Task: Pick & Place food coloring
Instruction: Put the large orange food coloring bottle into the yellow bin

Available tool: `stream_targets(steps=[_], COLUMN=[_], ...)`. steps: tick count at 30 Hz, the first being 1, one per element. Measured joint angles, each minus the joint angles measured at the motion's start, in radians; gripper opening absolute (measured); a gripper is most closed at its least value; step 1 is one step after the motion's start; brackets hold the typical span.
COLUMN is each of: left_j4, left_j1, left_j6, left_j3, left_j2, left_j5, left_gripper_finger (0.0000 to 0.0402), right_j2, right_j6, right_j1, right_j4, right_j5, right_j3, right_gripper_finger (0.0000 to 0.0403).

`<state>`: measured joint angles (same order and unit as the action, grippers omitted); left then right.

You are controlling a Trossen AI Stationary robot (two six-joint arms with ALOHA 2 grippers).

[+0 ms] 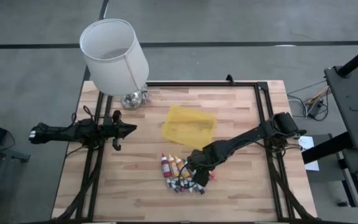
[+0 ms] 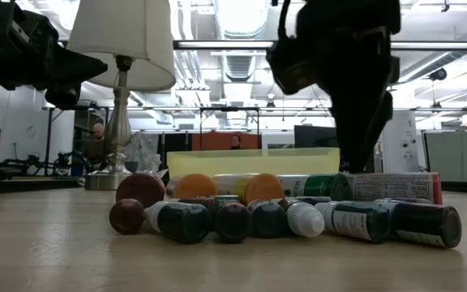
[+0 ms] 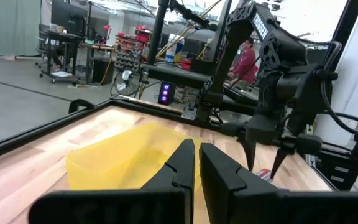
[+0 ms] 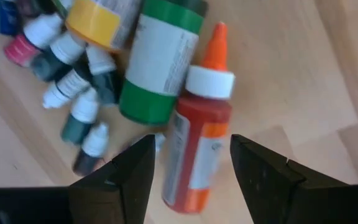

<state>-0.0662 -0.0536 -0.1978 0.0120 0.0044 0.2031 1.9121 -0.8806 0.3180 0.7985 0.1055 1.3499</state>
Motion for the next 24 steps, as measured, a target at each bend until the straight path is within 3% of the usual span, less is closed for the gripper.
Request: stream_targets(steps=[13, 24], left_j4=[0.000, 0.000], left_j1=[0.000, 0.000], left_j6=[0.000, 0.000], left_j3=[0.000, 0.000], left_j2=[0.000, 0.000], left_j5=[0.000, 0.000], left_gripper_finger=[0.0000, 0.0000], right_j2=[-0.003, 0.026], right_j6=[-0.016, -0.021], right_j1=[-0.002, -0.002], right_j4=[-0.124, -0.136], right_j5=[0.000, -0.004], right_j3=[-0.114, -0.130], right_gripper_finger=[0.0201, 0.0201])
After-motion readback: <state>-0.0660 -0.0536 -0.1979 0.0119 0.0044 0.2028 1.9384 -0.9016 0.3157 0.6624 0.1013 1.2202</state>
